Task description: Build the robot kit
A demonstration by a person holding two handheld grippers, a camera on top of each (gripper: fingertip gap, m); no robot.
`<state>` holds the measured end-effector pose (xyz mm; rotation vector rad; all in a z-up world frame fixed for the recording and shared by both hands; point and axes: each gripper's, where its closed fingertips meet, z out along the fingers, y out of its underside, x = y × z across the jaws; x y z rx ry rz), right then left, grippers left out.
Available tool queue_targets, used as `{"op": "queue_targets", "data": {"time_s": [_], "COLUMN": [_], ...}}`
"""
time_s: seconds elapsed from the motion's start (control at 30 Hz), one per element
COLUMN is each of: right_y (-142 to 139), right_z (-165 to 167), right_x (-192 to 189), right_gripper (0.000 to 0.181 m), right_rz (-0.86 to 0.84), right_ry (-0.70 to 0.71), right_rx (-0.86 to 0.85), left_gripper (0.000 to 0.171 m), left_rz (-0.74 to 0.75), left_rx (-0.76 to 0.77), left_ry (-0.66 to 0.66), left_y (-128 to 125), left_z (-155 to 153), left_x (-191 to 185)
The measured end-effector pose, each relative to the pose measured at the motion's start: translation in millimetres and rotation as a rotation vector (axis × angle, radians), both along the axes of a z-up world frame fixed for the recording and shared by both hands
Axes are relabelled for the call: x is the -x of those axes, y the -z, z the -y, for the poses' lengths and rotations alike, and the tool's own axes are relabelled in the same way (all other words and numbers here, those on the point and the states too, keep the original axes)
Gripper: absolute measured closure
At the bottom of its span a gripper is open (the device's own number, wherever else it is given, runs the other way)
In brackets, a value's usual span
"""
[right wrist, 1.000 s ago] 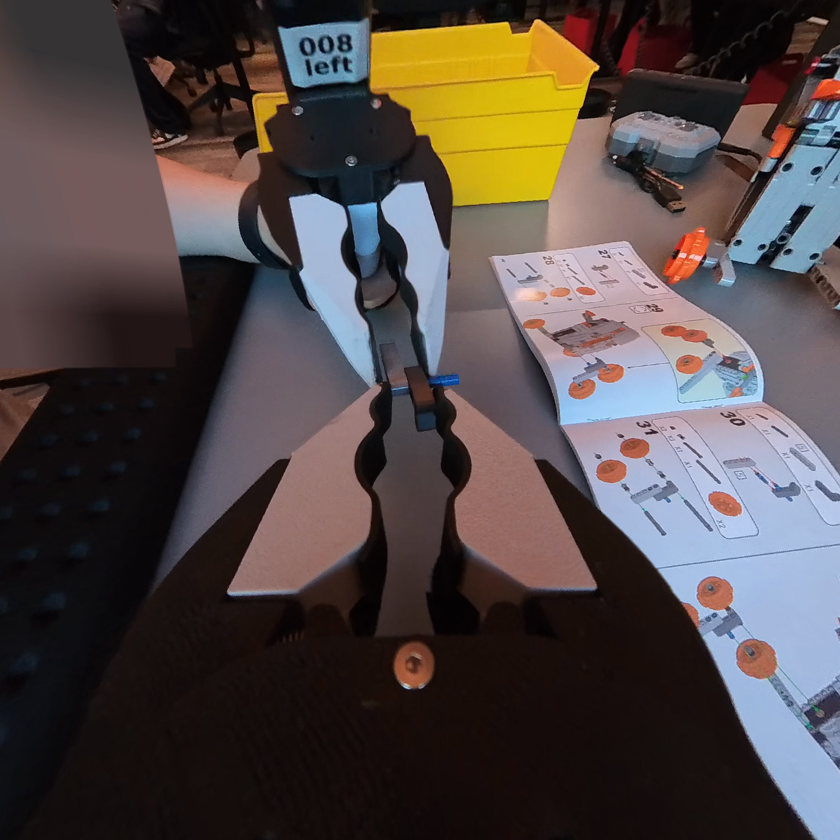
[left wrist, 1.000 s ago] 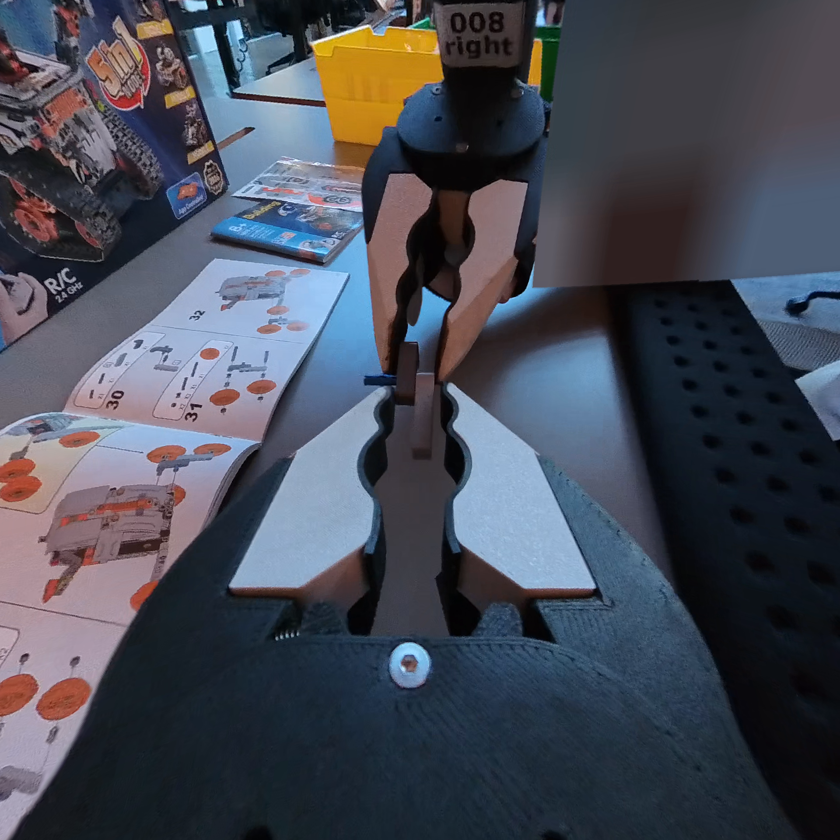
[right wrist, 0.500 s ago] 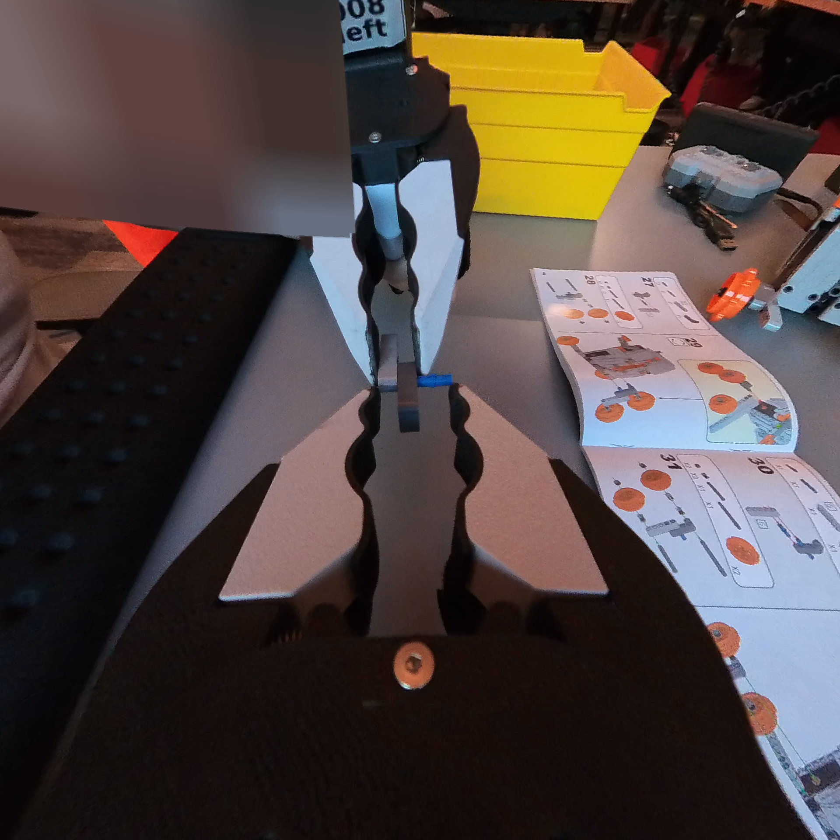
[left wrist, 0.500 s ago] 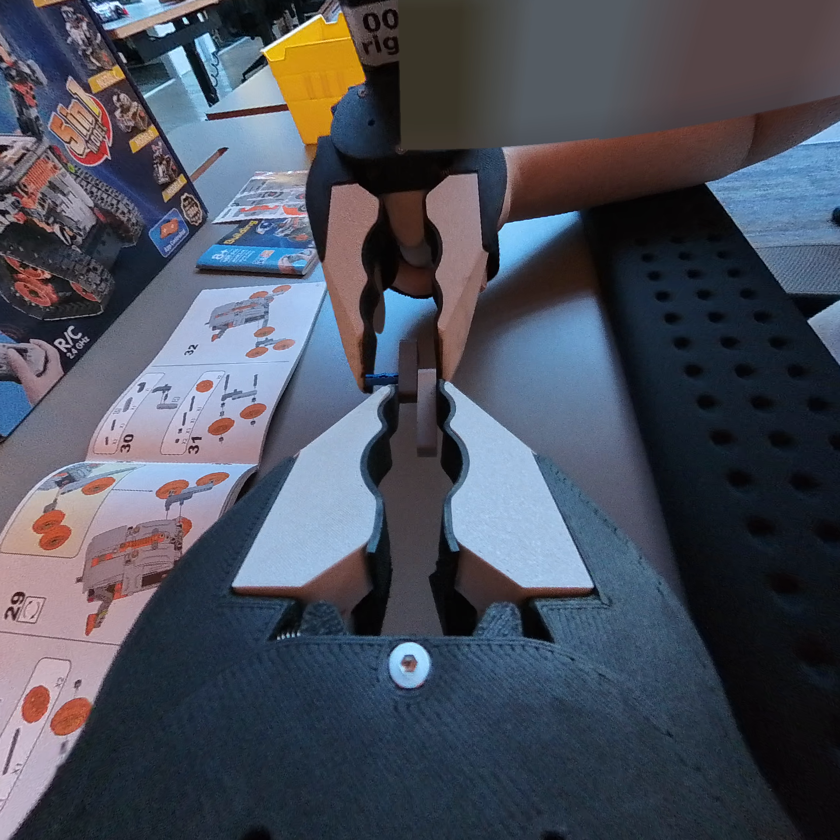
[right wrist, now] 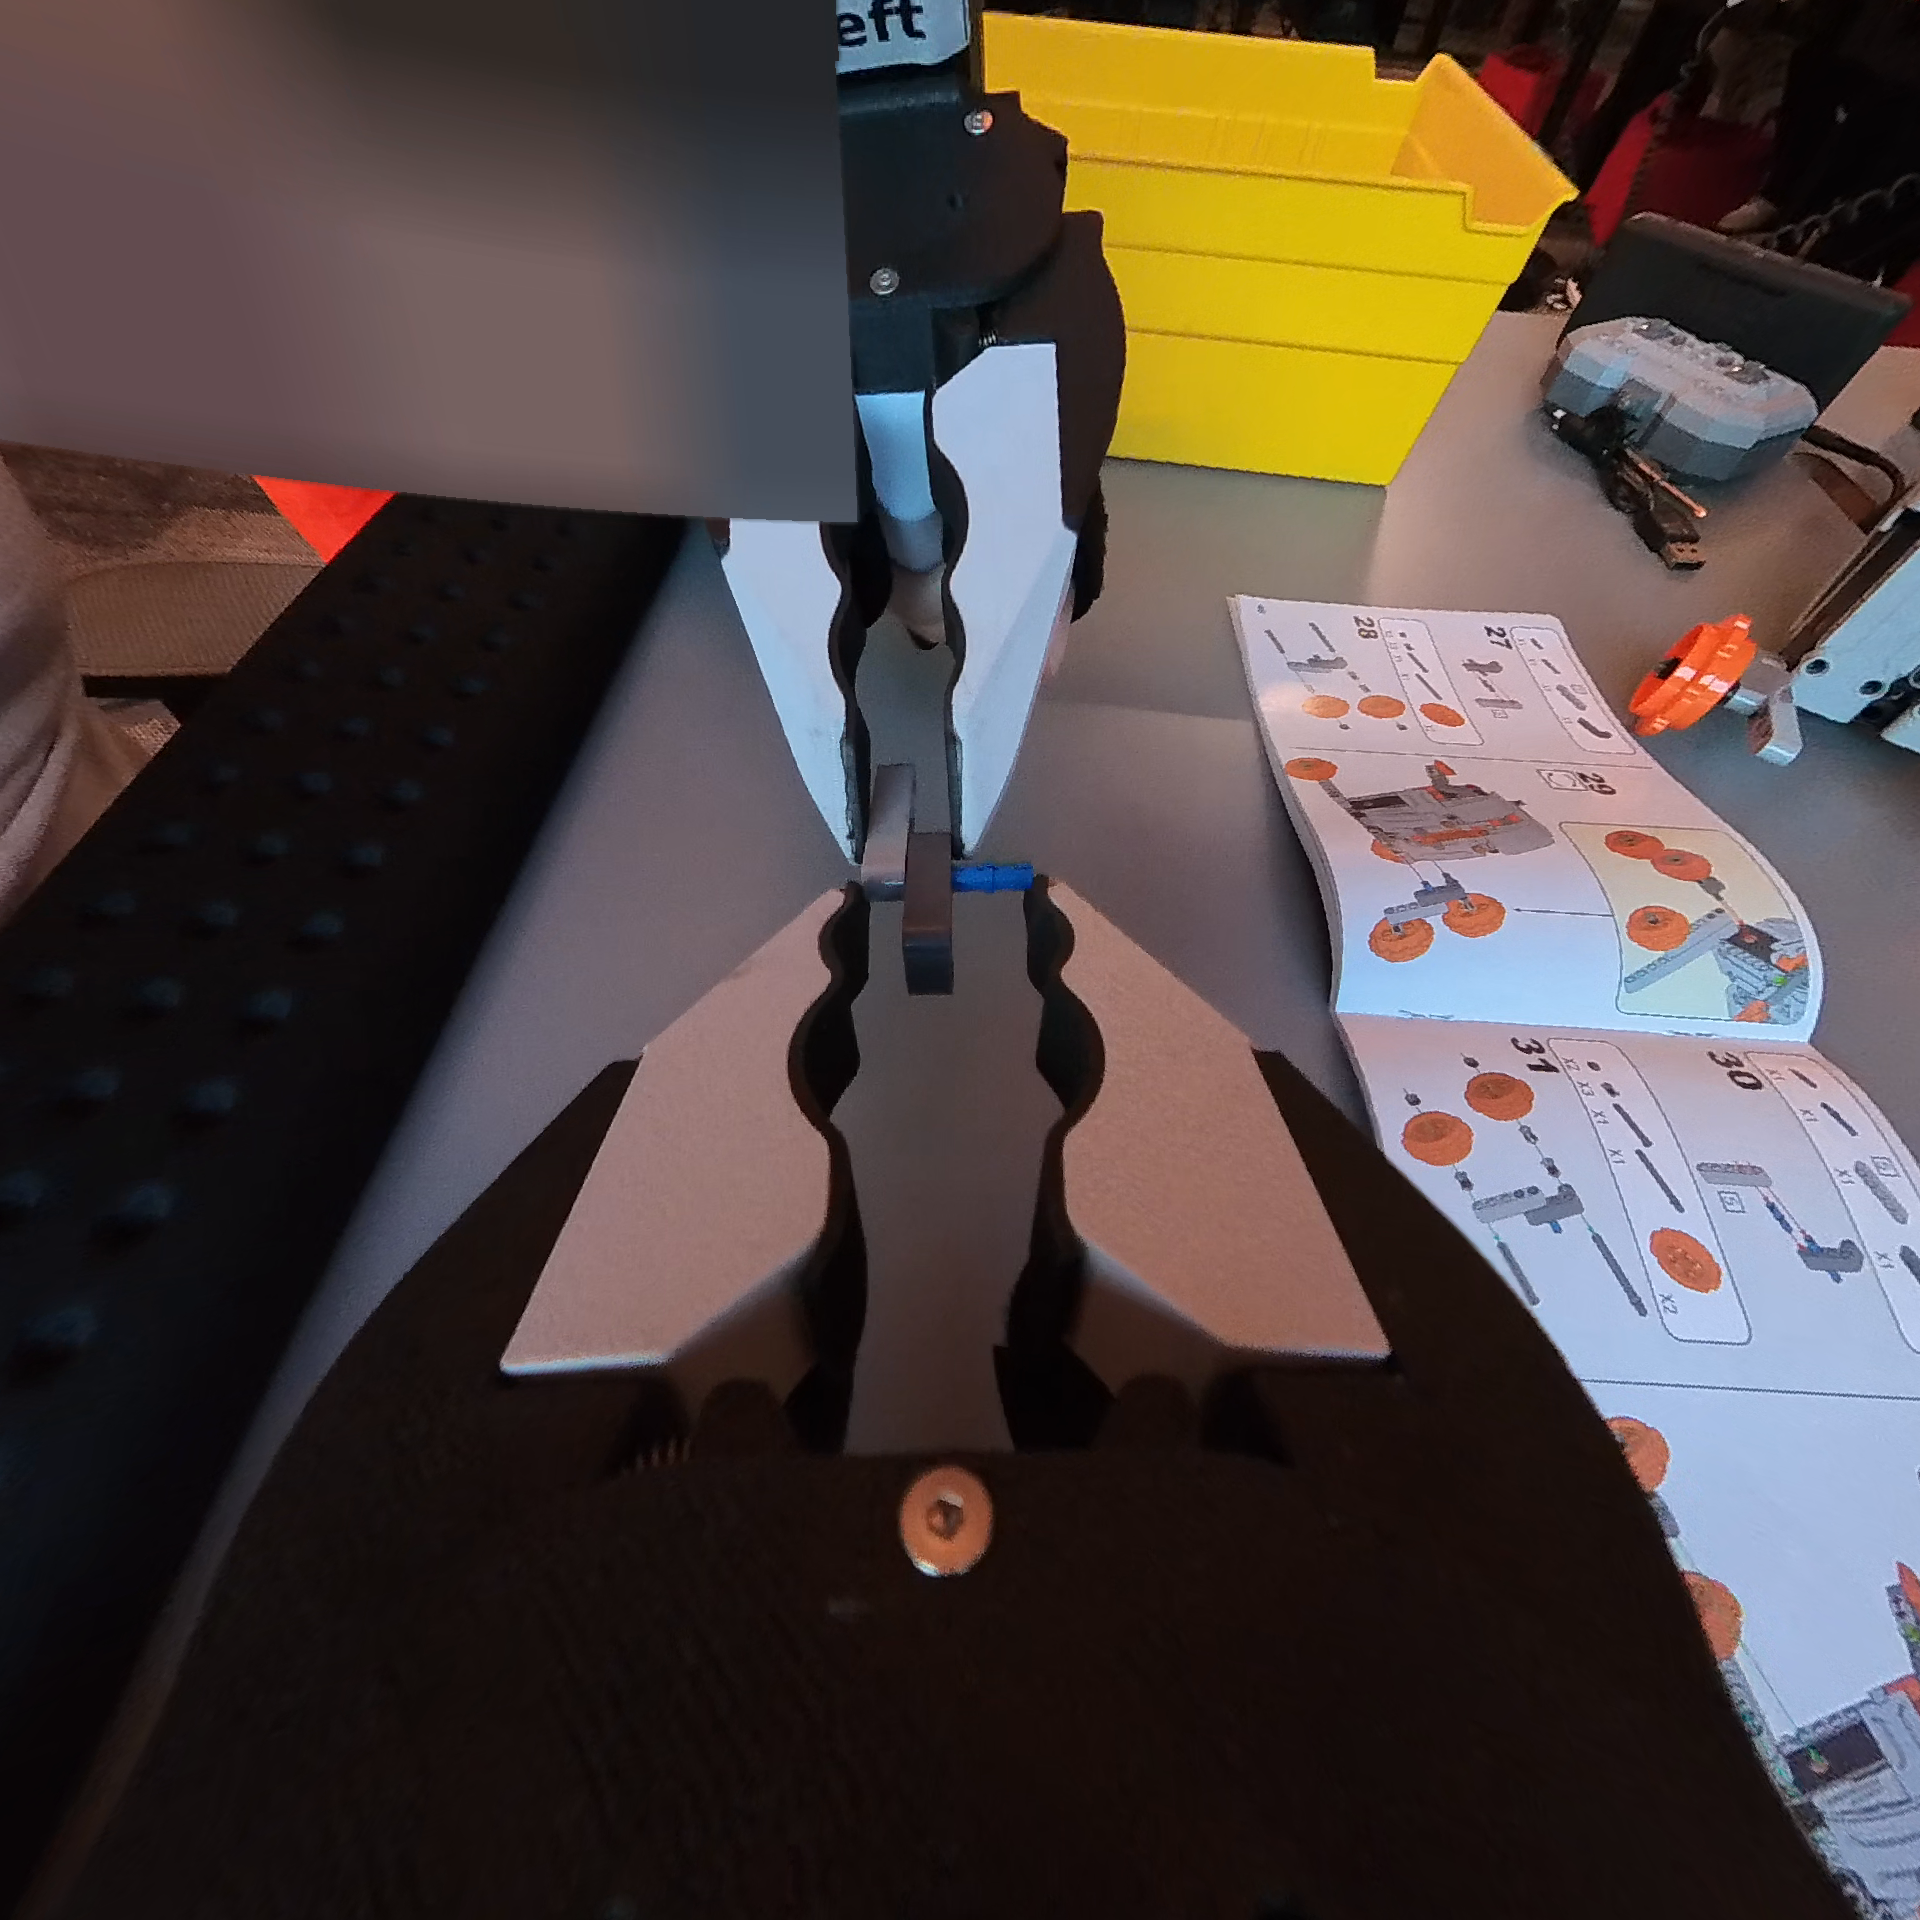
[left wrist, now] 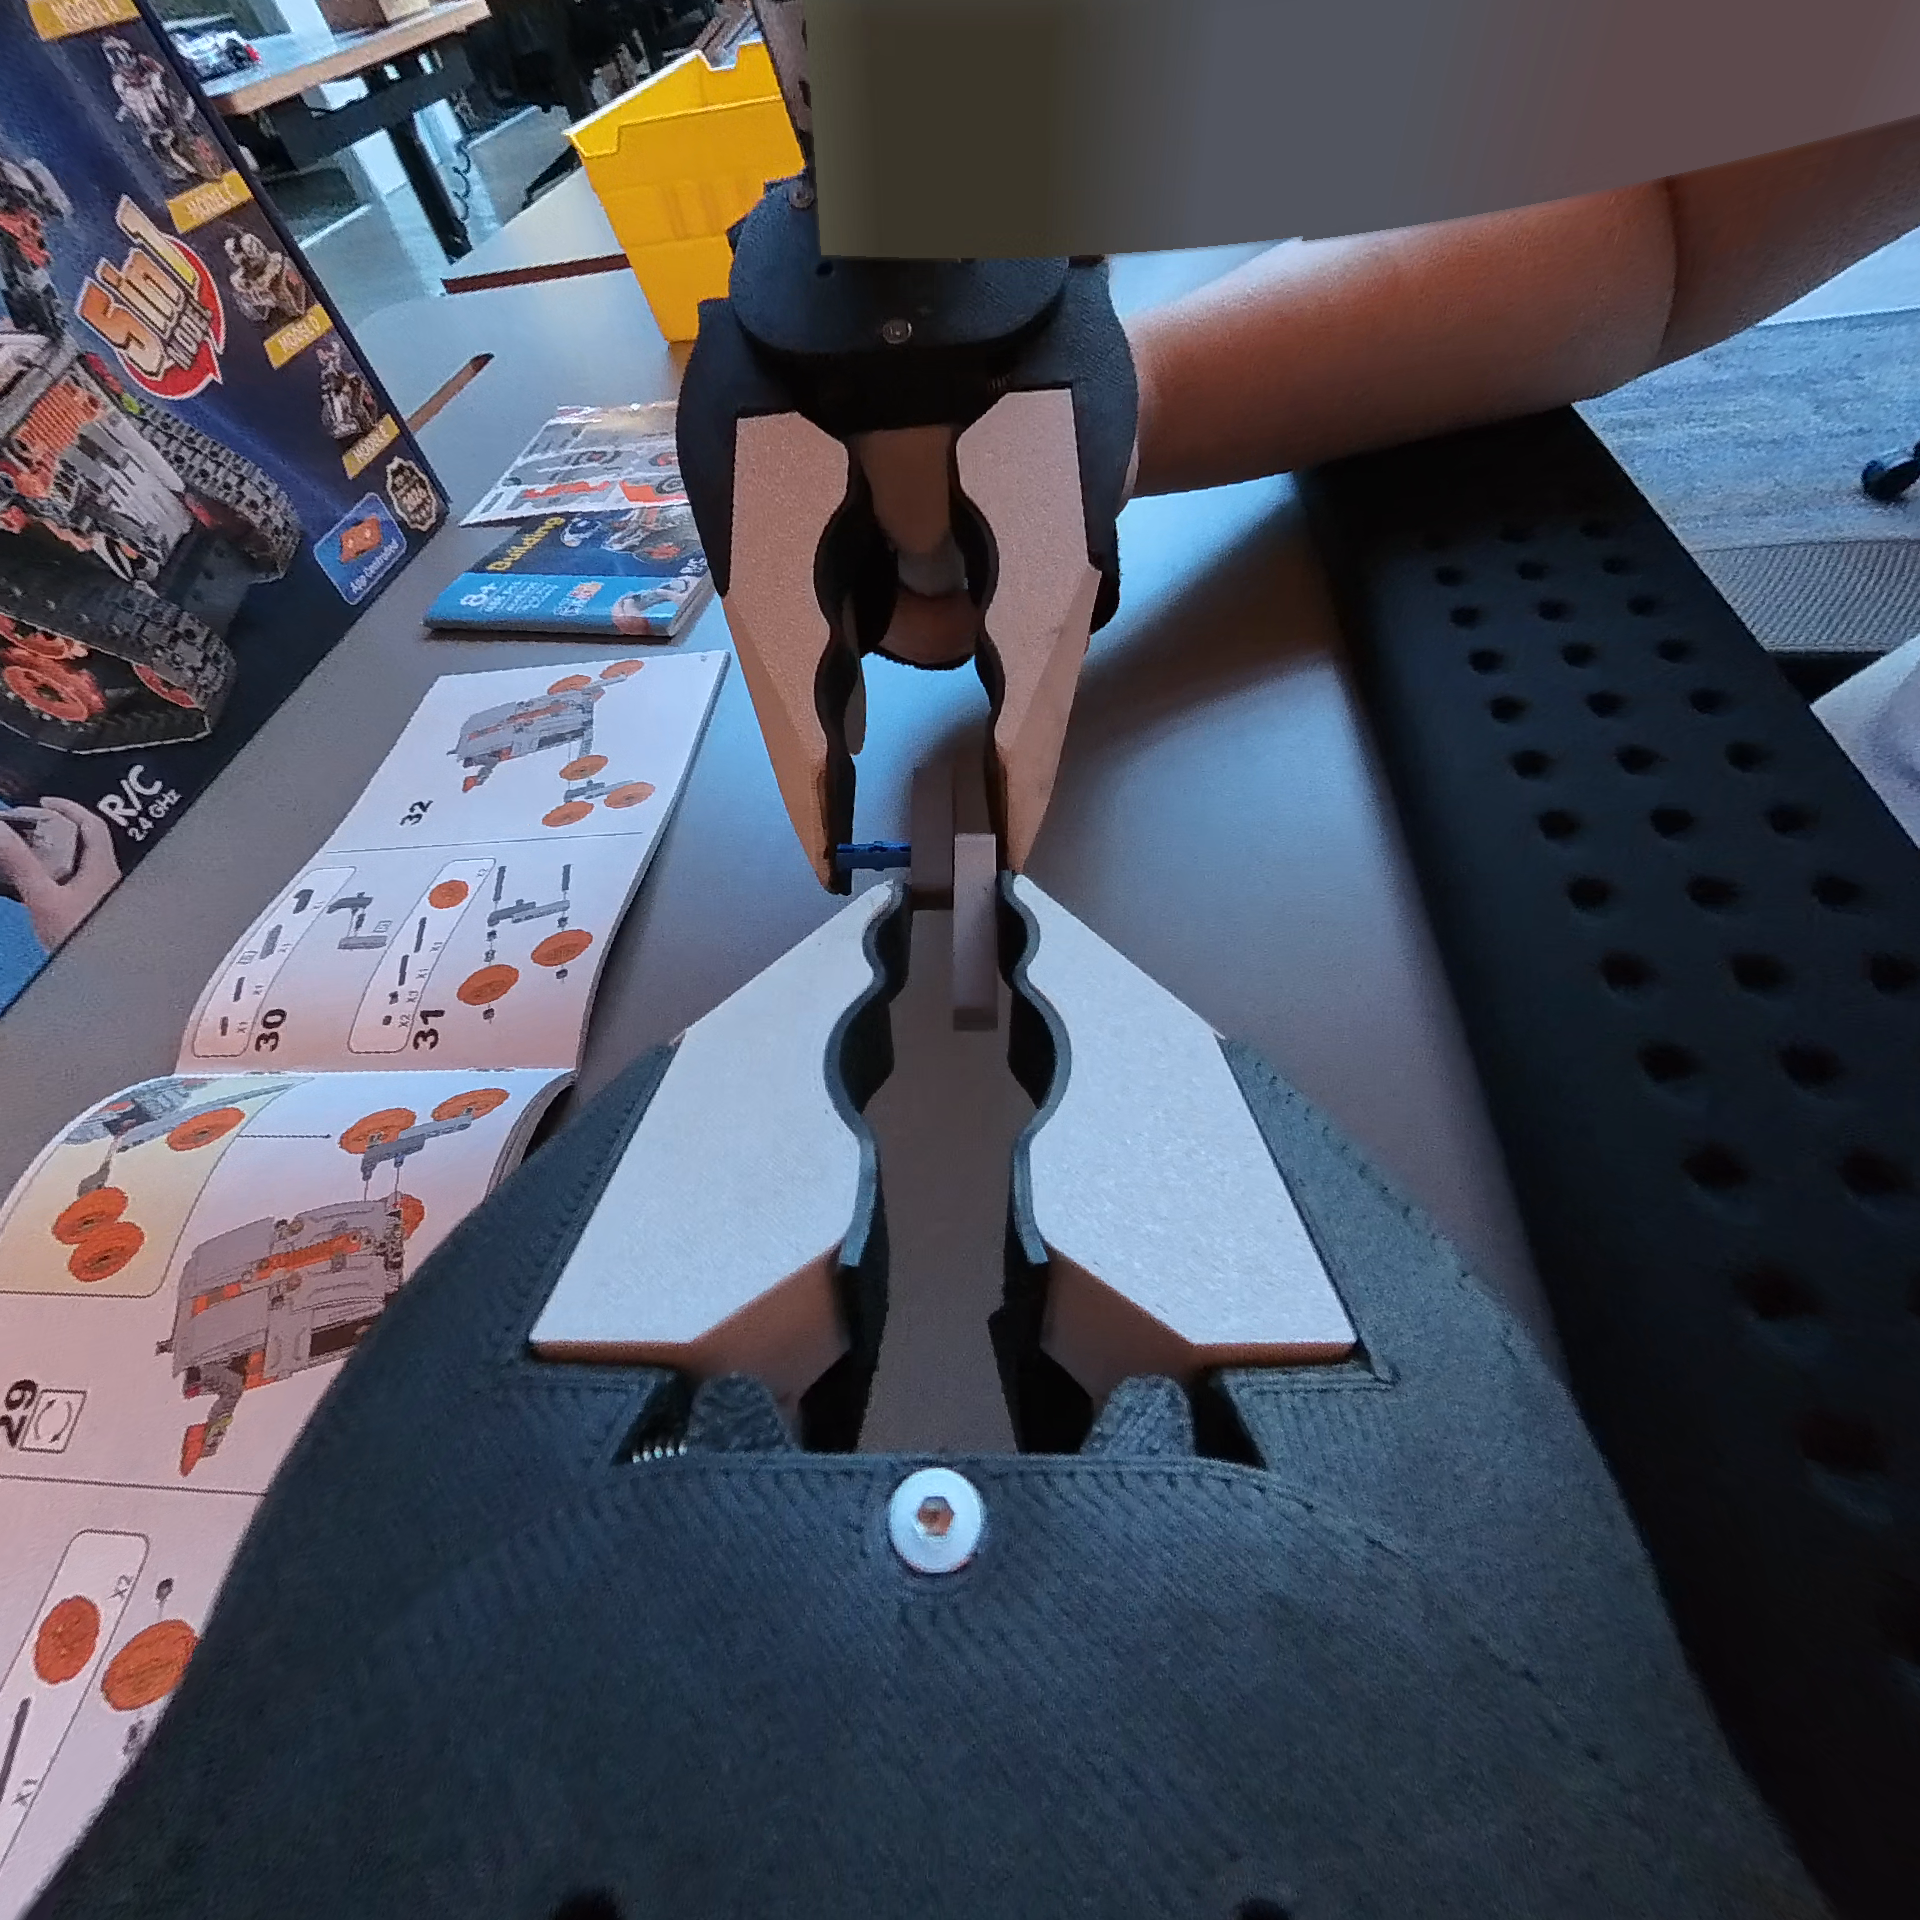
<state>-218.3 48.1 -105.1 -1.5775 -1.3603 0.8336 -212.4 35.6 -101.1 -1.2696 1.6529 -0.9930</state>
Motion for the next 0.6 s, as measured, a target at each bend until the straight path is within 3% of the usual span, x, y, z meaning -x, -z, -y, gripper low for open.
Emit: {"op": "queue_targets", "data": {"time_s": [0.2, 0.6], "right_y": [-5.7, 12.6], "right_z": [-1.2, -4.0], "right_x": [1.4, 1.8], "right_gripper": [0.151, 0.151], "right_rz": [-0.042, 0.104], "right_ry": [0.018, 0.035], "right_rx": [0.007, -0.004], "left_gripper": [0.158, 0.158], "left_rz": [0.009, -0.071], "left_rx": [0.02, -0.006], "left_ry": [-0.009, -0.031], "left_y": [-3.1, 10.5], "left_z": [-0.3, -2.2], "left_x": [-0.7, -1.2]}}
